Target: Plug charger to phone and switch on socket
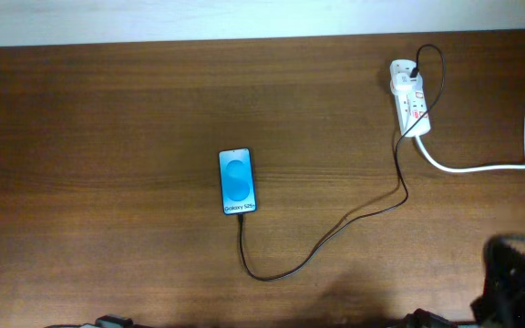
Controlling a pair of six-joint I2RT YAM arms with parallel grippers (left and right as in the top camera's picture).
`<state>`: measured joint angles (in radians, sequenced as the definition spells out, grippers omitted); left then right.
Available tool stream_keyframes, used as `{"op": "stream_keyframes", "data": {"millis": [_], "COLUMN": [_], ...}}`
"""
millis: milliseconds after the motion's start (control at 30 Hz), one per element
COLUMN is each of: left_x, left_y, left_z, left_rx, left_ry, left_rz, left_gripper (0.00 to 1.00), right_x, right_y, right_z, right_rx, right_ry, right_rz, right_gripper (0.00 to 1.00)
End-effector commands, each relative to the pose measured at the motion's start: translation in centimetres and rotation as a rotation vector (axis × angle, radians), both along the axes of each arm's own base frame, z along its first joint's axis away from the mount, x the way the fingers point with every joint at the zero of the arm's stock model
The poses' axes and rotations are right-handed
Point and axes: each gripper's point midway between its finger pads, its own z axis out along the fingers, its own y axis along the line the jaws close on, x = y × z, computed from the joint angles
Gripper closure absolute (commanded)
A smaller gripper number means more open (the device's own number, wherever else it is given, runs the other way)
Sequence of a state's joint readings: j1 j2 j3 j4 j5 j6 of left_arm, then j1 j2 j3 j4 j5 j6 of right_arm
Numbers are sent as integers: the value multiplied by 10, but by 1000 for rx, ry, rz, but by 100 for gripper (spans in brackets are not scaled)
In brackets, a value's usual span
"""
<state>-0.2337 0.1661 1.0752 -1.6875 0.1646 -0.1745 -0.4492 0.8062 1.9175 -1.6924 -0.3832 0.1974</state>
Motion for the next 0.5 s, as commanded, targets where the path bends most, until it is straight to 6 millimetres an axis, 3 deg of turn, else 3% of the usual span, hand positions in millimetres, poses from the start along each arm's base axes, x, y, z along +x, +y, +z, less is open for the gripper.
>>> {"op": "stream_keyframes", "data": {"millis": [0,300,333,367,467], "left_x": [-1,-1,-1,-1,-1], "left_y": [1,1,1,1,1], "left_z": [0,0,0,0,0], "left_rx": [9,9,9,9,9], "left_ry": [-10,-10,-10,-10,-10], "left_rz": [-9,-10,-10,-9,-9], "left_gripper": [1,1,1,1,1], "right_x": [-24,-90,-96,-102,-107], "right_y": [17,42,43,45,47], "right_z": [3,4,4,3,2], "right_rx": [-34,-113,-120,-127,-133], "right_ry": [-66,-259,-276,-295,-311], "right_rz": [73,148,149,149,150], "right_gripper": [89,59,46,2,2]}}
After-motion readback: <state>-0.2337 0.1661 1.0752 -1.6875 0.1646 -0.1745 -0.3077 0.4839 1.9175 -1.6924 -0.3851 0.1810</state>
